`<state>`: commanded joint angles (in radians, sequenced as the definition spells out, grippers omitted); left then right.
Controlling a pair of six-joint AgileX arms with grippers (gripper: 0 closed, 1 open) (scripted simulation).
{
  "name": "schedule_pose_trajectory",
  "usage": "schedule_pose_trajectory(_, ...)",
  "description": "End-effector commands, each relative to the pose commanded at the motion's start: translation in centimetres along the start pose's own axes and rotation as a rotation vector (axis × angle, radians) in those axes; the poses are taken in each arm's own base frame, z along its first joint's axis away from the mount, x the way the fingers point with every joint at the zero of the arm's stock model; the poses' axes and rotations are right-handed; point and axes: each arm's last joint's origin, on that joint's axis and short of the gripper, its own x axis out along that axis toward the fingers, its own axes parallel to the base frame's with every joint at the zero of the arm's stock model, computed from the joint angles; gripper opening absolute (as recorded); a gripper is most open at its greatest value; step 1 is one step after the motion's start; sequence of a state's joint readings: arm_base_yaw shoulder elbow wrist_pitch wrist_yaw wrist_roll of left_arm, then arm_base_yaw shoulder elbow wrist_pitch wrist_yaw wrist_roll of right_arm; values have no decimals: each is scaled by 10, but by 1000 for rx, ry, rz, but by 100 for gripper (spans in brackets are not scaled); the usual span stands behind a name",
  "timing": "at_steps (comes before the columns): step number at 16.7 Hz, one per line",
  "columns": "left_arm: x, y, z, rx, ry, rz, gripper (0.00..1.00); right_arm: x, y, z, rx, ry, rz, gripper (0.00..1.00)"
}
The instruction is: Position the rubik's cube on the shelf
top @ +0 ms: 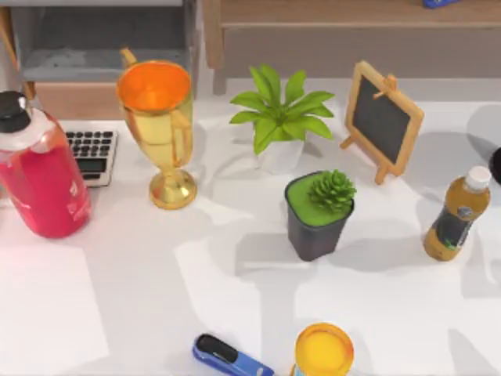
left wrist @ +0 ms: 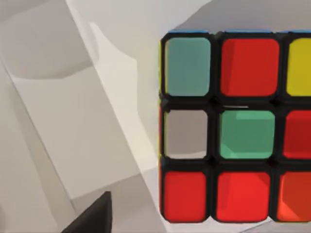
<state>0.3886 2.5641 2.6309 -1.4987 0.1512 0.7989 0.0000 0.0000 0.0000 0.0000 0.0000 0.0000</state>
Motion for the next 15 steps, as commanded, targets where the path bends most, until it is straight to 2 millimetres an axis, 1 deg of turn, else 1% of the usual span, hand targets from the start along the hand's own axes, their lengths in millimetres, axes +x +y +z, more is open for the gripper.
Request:
schedule_pose_trajectory(3, 15, 0, 1, -1, 1, -2, 100, 0, 0, 0, 0, 0, 0, 100)
schedule_pose_trajectory(7, 49, -1, 7, -1, 7, -6, 100, 0, 0, 0, 0, 0, 0, 100)
schedule_pose_trajectory(8, 55, -1, 9, 0, 3, -3, 100, 0, 0, 0, 0, 0, 0, 100)
schedule_pose_trajectory(13, 57, -2, 11, 0, 0, 0, 100, 0, 0, 0, 0, 0, 0, 100)
schedule_pose_trajectory(15, 57, -2, 11, 0, 0, 0, 85, 0, 0, 0, 0, 0, 0, 100)
